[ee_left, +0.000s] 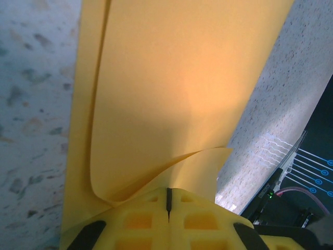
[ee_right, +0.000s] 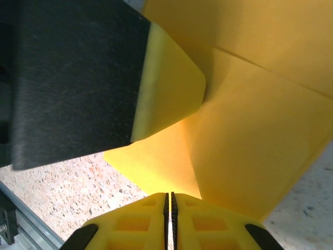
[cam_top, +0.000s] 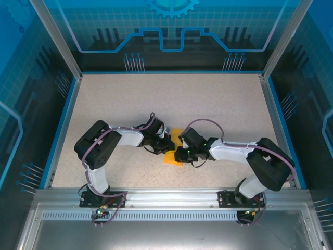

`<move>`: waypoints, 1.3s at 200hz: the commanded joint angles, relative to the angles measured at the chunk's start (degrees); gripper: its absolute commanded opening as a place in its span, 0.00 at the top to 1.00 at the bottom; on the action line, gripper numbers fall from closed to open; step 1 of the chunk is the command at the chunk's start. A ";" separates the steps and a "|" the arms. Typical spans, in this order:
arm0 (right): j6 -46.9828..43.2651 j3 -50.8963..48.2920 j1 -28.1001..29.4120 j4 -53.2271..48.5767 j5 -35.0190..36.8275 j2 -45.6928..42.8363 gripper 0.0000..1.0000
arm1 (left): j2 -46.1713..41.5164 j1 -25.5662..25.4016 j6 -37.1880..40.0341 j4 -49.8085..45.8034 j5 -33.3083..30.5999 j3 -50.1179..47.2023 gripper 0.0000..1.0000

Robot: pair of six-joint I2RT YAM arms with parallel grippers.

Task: Fold a paper plane with a square sheet of paper (pick it up from the middle)
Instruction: Fold the triangle a second time at the center of the table.

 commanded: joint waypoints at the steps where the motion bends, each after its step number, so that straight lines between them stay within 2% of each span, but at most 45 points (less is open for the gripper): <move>1: 2.24 0.37 -1.40 3.26 -2.64 1.95 0.88 | 3.08 -0.64 1.60 -3.30 -2.35 -0.70 1.00; 138: 1.03 -4.57 -5.35 0.44 -4.42 4.87 0.86 | 3.53 -0.59 1.82 -3.71 -2.67 -0.56 1.00; 184: 0.54 -3.87 -5.44 0.96 -7.49 -2.23 0.85 | 3.55 -0.60 2.07 -3.89 -2.61 -0.49 1.00; 220: 0.40 -3.10 -4.80 3.36 -11.22 -1.39 0.85 | 3.63 -0.65 2.04 -3.93 -2.55 -0.23 1.00; 260: 0.44 -5.14 -4.99 0.36 -7.63 0.15 0.86 | 3.45 -0.63 2.15 -4.10 -2.53 -0.30 1.00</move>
